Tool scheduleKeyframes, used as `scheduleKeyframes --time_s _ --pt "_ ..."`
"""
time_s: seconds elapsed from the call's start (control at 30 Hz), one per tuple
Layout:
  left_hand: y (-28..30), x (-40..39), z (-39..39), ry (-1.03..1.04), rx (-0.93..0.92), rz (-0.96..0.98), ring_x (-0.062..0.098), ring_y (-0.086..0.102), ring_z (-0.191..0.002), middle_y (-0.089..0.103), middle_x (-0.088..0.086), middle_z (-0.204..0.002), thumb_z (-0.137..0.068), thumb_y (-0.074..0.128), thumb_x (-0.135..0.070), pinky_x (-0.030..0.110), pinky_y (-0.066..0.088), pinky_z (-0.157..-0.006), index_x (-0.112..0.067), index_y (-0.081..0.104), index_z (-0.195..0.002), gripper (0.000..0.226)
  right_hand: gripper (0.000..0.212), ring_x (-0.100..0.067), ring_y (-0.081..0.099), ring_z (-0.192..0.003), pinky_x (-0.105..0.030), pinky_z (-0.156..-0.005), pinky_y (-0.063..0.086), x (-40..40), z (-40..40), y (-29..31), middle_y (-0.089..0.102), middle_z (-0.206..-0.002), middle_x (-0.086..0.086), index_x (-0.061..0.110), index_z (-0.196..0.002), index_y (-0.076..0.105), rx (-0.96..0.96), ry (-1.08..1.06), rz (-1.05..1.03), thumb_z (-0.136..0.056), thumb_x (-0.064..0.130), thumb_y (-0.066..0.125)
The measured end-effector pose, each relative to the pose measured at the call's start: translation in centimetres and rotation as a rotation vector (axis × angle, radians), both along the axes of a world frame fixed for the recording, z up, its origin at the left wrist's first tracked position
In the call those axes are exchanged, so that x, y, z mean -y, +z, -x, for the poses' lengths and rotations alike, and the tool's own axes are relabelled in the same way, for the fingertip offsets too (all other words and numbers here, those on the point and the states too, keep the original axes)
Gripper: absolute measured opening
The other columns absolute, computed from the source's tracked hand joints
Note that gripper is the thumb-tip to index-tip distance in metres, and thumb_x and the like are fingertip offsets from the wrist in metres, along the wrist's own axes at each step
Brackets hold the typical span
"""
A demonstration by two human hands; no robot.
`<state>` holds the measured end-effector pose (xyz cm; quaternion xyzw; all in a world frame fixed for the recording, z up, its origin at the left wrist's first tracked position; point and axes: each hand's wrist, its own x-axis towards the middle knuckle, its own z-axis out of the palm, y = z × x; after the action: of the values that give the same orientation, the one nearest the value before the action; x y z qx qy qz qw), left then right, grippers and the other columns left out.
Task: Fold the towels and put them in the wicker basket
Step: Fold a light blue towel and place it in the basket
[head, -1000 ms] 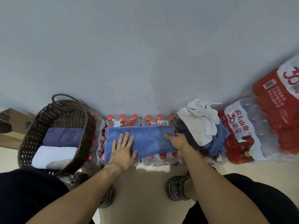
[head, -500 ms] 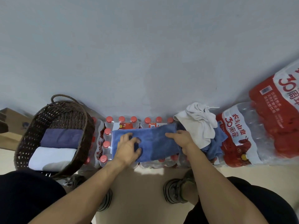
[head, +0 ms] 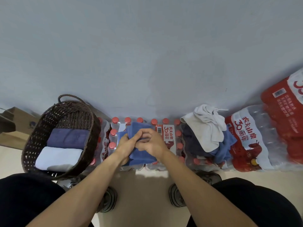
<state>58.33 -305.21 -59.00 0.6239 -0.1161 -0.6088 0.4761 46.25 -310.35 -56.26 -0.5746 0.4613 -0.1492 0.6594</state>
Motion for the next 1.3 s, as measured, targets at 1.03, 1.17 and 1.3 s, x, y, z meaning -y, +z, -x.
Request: scheduleKeyframes --time_s 1.03,1.17,1.3 --pt "-4.9 -2.0 -4.7 -0.345 1.007 -0.348 0.027 0.061 -0.085 0.055 0.002 -0.090 -0.087 0.067 -0.040 0.033 0.046 -0.067 -0.012 0.044 -0.109 0.043 0.054 -0.026 0.037 -0.119 -0.042 -0.103 0.037 -5.3 -0.4 -6.2 0.039 -0.127 -0.004 0.027 -0.140 0.043 -0.731 0.468 0.722 -0.091 0.046 0.055" --pt "-4.6 -3.1 -3.4 -0.454 0.928 -0.438 0.019 0.054 -0.081 0.057 0.004 -0.094 -0.078 0.077 -0.046 0.026 0.042 -0.062 -0.005 0.045 -0.115 0.063 0.055 -0.026 0.038 -0.117 -0.041 -0.102 0.038 -5.2 -0.5 -6.4 0.036 -0.126 -0.004 0.028 -0.141 0.042 -0.717 0.455 0.691 -0.091 0.047 0.056" --pt "-4.5 -3.5 -3.1 -0.389 0.859 -0.452 0.014 0.047 -0.074 0.046 -0.006 -0.080 -0.070 0.085 -0.035 0.020 0.031 -0.049 -0.010 0.041 -0.111 0.065 0.060 -0.026 0.037 -0.117 -0.041 -0.103 0.037 -4.9 -0.4 -6.4 0.035 -0.125 -0.004 0.027 -0.144 0.040 -0.705 0.499 0.663 -0.090 0.049 0.055"
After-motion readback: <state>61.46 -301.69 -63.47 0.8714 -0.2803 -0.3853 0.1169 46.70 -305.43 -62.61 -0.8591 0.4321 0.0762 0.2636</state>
